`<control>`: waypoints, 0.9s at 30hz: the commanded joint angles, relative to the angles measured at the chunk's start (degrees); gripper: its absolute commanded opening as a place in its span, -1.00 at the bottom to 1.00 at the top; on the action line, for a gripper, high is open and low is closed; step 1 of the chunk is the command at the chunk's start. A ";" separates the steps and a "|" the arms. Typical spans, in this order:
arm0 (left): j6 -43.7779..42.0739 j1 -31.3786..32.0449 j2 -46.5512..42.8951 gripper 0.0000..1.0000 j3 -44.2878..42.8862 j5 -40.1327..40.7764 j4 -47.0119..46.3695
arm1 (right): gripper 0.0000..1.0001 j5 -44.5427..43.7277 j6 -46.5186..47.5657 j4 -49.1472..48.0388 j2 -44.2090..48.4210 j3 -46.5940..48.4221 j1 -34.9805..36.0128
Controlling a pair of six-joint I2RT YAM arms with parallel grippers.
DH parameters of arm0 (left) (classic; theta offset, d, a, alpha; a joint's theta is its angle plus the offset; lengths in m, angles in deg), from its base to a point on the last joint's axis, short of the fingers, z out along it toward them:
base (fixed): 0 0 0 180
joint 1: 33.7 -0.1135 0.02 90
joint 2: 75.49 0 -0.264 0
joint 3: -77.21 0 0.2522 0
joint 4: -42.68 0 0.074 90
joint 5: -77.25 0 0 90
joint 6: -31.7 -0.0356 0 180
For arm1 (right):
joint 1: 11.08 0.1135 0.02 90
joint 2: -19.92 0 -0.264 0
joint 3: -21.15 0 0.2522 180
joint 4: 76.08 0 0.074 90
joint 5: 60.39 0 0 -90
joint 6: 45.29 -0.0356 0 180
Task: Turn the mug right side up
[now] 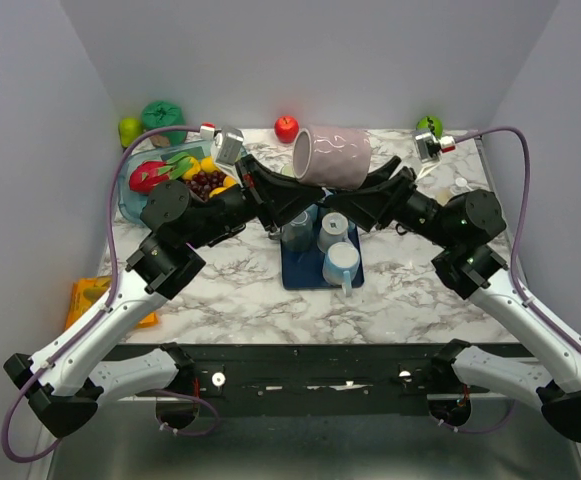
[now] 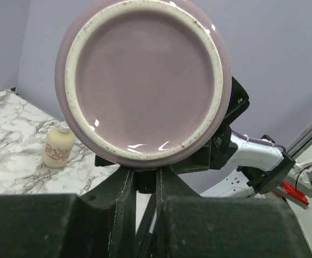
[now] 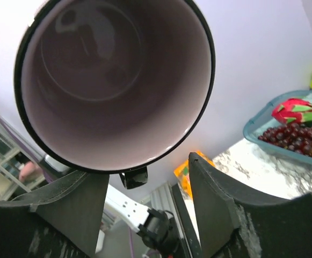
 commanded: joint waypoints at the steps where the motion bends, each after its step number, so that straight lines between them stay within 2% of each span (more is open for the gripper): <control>1: 1.23 0.72 -1.17 -1.00 -0.44 -0.83 -8.53 | 0.26 -4.76 -1.39 -6.65 -0.14 -0.54 0.89; 2: 1.40 0.81 -1.17 -1.00 -0.27 -0.66 -8.97 | 0.16 -5.11 -1.40 -6.83 -0.40 -0.54 0.97; 5: 1.67 1.08 -1.09 -1.00 0.26 -0.83 -9.94 | 0.05 -5.99 -2.01 -8.85 -0.93 -0.71 1.41; 10: 2.37 1.52 -0.39 -1.00 0.61 -1.80 -10.91 | -0.08 -4.41 -2.89 -10.07 -3.47 0.87 2.29; 12: 2.63 1.60 -0.30 -1.00 1.05 -1.89 -11.26 | -0.28 -4.15 -3.94 -11.04 -4.00 0.95 2.64; 13: 2.89 1.78 -0.30 -1.00 1.84 -2.06 -11.70 | -0.65 -4.75 -4.47 -12.09 -4.18 0.69 2.73; 15: 2.99 1.78 -0.65 -1.00 2.37 -1.98 -11.96 | -0.99 -5.90 -4.38 -12.10 -3.57 0.43 3.00; 22: 2.55 1.78 -0.91 -1.00 2.90 -1.36 -10.12 | -0.99 -13.88 -1.14 -8.24 0.21 -0.71 2.91; 23: 2.37 1.78 -1.00 -0.89 2.90 -1.10 -9.77 | -0.99 -14.51 -0.44 -7.45 0.74 -0.80 2.91; 25: 1.76 1.87 -1.26 -0.47 3.16 -0.75 -8.89 | -0.99 -16.35 1.93 -5.17 2.31 -0.28 2.91; 26: 1.49 1.87 -1.44 -0.02 3.25 -0.31 -8.54 | -0.99 -18.10 2.81 -2.72 2.76 0.07 2.91; 27: 1.23 1.78 -1.79 0.22 3.60 0.04 -7.93 | -0.99 -19.08 3.69 -1.48 3.37 0.42 2.91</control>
